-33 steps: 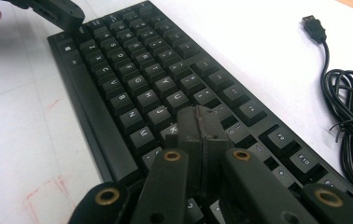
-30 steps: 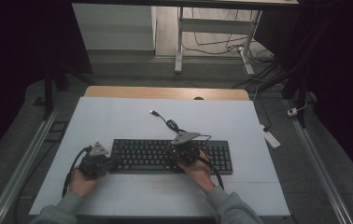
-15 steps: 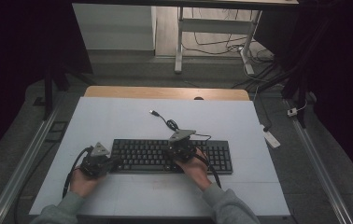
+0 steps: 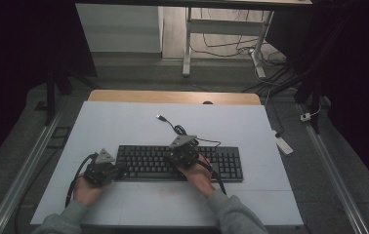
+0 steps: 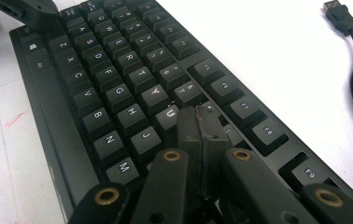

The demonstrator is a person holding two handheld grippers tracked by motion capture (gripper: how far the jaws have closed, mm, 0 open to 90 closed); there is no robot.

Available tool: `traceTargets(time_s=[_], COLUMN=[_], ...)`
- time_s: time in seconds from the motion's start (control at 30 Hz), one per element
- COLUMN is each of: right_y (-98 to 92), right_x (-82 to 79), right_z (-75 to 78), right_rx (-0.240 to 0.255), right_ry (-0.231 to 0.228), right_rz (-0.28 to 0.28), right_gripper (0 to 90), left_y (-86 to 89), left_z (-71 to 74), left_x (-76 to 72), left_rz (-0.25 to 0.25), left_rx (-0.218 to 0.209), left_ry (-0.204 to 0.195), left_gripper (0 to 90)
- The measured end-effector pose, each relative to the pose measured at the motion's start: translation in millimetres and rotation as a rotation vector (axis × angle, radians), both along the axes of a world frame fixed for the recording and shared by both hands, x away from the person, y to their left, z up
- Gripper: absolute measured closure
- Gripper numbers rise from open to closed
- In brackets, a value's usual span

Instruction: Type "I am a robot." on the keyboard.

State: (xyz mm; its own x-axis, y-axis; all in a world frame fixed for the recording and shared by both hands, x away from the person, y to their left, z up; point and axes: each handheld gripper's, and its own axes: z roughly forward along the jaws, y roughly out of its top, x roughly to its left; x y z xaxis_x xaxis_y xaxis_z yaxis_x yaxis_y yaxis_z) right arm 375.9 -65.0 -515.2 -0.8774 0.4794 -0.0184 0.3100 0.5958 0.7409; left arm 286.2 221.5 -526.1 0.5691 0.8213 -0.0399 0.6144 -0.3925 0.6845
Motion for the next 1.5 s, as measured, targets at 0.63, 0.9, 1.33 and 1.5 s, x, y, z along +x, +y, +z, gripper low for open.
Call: traceTargets(time_s=[0.63,0.9,1.33,1.5], right_y=[3.7,5.2,-4.4,-11.3], right_x=[1.5,2.0,0.3,-0.8], right_z=[-0.5,-2.8,9.5,12.5], right_rx=[-0.009,-0.027,0.04,0.058], right_ry=[-0.007,-0.01,-0.028,-0.026], right_rz=[0.0,-0.005,-0.001,0.003], right_gripper=[89.9,90.0,90.0,80.6], left_y=[-1.2,-1.3,3.1,5.8], left_z=[-2.4,-2.3,3.2,6.1], left_x=[0.7,0.6,-1.7,-3.6], left_rz=[0.0,0.0,0.013,0.017], left_rx=[0.004,0.004,-0.046,-0.067], left_ry=[0.01,0.011,-0.01,-0.026], left_gripper=[88.4,88.4,88.4,87.9])
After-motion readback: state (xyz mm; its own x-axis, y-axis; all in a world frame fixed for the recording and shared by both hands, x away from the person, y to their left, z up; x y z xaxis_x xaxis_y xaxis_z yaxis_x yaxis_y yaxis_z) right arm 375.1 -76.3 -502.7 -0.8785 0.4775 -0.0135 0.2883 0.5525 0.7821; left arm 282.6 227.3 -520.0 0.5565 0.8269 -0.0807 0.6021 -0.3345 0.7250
